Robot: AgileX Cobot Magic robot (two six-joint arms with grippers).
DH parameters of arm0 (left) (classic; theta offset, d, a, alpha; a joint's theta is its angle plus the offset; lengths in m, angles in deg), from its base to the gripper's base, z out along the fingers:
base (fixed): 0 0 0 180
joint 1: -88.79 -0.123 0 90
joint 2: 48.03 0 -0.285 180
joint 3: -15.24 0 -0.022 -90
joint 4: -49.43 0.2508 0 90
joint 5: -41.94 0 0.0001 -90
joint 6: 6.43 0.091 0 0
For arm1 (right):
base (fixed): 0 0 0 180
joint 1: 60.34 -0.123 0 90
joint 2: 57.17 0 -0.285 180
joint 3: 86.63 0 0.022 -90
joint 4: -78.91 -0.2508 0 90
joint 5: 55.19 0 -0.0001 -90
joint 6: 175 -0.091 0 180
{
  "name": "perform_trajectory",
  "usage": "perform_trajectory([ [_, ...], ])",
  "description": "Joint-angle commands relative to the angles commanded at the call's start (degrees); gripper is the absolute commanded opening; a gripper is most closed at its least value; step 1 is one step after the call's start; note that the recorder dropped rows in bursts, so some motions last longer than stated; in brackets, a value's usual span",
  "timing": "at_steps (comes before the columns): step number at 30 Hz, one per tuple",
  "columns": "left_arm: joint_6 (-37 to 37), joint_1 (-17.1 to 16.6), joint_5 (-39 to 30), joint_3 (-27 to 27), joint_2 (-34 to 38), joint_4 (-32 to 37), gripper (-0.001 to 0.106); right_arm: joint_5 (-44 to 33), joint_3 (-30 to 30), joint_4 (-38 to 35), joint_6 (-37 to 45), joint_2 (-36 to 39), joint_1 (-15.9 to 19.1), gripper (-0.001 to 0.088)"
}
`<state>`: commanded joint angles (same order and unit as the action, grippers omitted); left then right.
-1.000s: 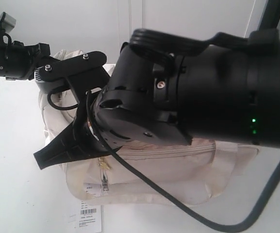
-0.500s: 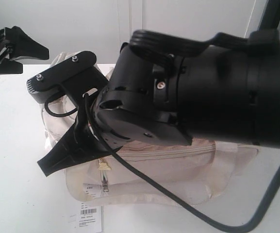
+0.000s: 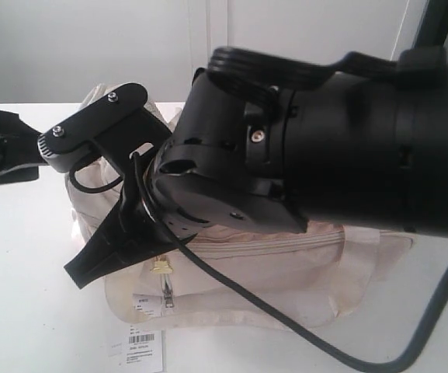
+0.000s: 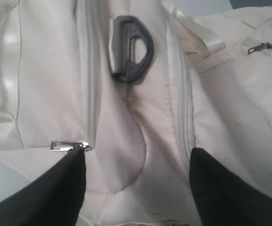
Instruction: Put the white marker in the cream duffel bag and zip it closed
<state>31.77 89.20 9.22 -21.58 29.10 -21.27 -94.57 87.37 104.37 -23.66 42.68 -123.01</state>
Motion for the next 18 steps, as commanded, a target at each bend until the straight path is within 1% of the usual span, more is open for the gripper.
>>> perform_trajectory([
  [4, 7.93, 2.38, 1.45, -3.37, 0.0, -8.45, 0.066, 0.0, 0.0, 0.0, 0.0, 0.0, 0.0, 0.0],
  [6, 11.78, 3.88, 2.47, -4.01, 0.0, -10.34, 0.066, 0.0, 0.0, 0.0, 0.09, 0.0, 0.0, 0.0],
  [7, 12.76, 5.57, 5.38, -4.29, 0.0, -10.81, 0.066, 0.0, 0.0, 0.0, 0.09, 0.0, 0.0, 0.0],
  [9, 12.87, 7.68, 9.68, -4.55, 0.11, -10.9, 0.066, 0.0, 0.0, 0.0, 0.09, 0.0, 0.0, 0.0],
  [11, 13.32, 8.4, 10.87, -4.55, 0.76, -10.99, 0.066, 0.0, 0.0, 0.0, 0.09, 0.0, 0.0, 0.0],
  [13, 13.32, 8.4, 10.87, -4.55, 2.14, -12.15, 0.065, 0.0, 0.0, 0.0, 0.21, 0.0, 0.0, 0.0],
  [15, 14.65, 8.4, 9.53, -4.55, 4.02, -15.01, 0.059, 0.0, 0.0, 0.0, 0.37, 0.0, 0.0, 0.0],
  [17, 18.14, 8.4, 8.08, -4.55, 5.5, -19.17, 0.045, 0.0, 0.0, 0.0, 0.37, 0.0, 0.0, 0.0],
  [18, 21.0, 8.4, 7.38, -4.55, 6.01, -21.49, 0.034, 0.0, 0.0, 0.0, 0.37, 0.0, 0.0, 0.0],
])
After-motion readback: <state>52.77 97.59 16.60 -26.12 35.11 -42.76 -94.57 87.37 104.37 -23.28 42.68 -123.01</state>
